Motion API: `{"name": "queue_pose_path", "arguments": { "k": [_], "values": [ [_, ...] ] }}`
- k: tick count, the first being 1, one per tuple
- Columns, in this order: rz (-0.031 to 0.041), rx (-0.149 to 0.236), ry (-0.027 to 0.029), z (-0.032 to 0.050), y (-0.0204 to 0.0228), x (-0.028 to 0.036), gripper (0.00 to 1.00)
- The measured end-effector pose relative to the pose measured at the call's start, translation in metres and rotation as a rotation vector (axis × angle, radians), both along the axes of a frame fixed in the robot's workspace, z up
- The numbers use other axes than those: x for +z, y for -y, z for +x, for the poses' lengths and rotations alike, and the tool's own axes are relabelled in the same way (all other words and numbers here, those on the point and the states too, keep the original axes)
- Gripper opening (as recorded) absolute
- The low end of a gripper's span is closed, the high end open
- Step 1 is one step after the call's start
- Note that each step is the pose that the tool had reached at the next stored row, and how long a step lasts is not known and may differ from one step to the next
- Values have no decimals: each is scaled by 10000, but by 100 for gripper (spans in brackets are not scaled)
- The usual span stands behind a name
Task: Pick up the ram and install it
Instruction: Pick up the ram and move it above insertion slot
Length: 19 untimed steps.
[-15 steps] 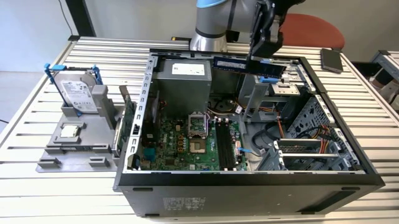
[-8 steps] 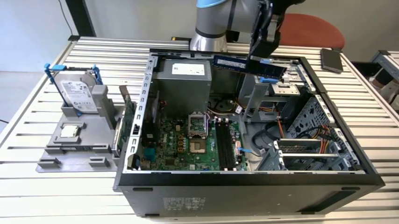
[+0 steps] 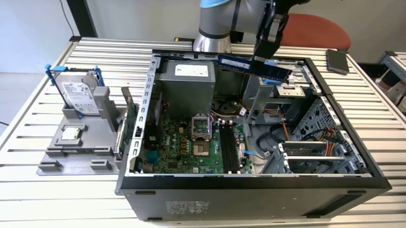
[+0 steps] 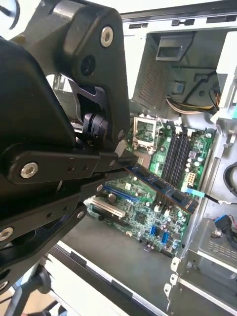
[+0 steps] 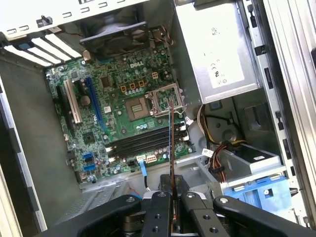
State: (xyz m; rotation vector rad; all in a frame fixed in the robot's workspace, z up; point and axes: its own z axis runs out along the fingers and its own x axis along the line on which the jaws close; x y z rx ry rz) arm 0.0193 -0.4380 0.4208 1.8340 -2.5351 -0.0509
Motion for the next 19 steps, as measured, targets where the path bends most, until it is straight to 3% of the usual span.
{"name": "queue_pose_path", "arguments": {
  "k": [19],
  "values": [
    [1, -1567, 0, 0, 0, 0, 0]
  ]
}}
